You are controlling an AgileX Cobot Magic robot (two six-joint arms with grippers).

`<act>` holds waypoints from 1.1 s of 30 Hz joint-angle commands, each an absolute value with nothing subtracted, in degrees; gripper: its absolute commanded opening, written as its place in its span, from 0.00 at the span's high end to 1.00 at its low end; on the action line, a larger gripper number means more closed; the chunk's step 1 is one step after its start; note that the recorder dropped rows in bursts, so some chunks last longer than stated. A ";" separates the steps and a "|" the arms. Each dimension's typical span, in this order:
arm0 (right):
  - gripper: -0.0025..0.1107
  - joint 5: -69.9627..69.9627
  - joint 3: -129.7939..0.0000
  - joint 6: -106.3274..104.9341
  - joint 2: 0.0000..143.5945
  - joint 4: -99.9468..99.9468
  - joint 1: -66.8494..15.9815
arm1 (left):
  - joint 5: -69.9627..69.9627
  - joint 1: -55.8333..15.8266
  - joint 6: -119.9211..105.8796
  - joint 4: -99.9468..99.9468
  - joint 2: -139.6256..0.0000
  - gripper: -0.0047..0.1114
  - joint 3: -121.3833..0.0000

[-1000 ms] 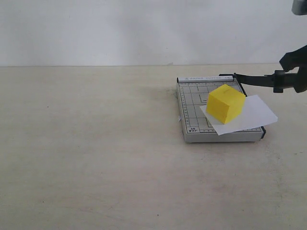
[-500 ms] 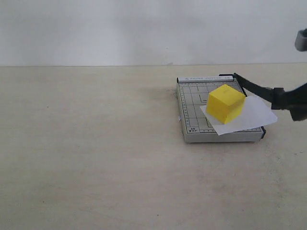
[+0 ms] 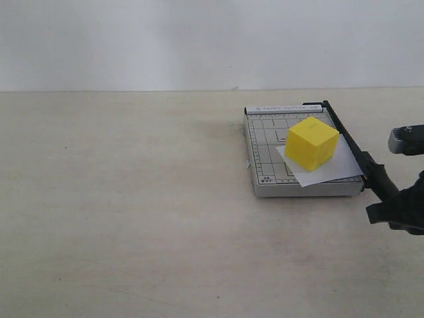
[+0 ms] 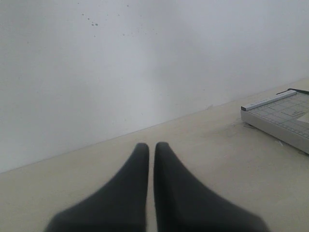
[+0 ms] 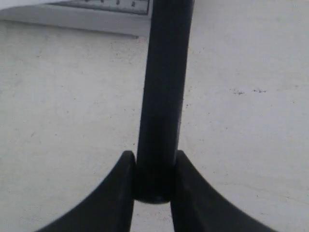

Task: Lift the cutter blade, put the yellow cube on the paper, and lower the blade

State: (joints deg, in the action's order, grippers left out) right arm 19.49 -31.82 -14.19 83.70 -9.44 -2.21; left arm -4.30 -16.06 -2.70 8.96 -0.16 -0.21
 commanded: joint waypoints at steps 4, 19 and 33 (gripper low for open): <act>0.97 24.37 -29.84 -15.66 87.89 -8.23 -1.80 | -4.32 -15.93 -2.29 8.34 0.00 0.92 0.00; 0.59 24.75 -31.55 -21.51 82.58 -14.51 -1.80 | -4.32 -15.93 -2.29 8.34 0.00 0.92 0.00; 0.38 28.15 -46.32 -24.53 80.47 -16.01 -1.80 | -4.32 -15.93 -2.29 8.34 0.00 0.92 0.00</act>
State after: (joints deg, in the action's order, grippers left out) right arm 26.49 -43.81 -22.78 81.66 -14.63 -2.10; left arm -4.30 -16.06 -2.70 8.96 -0.16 -0.21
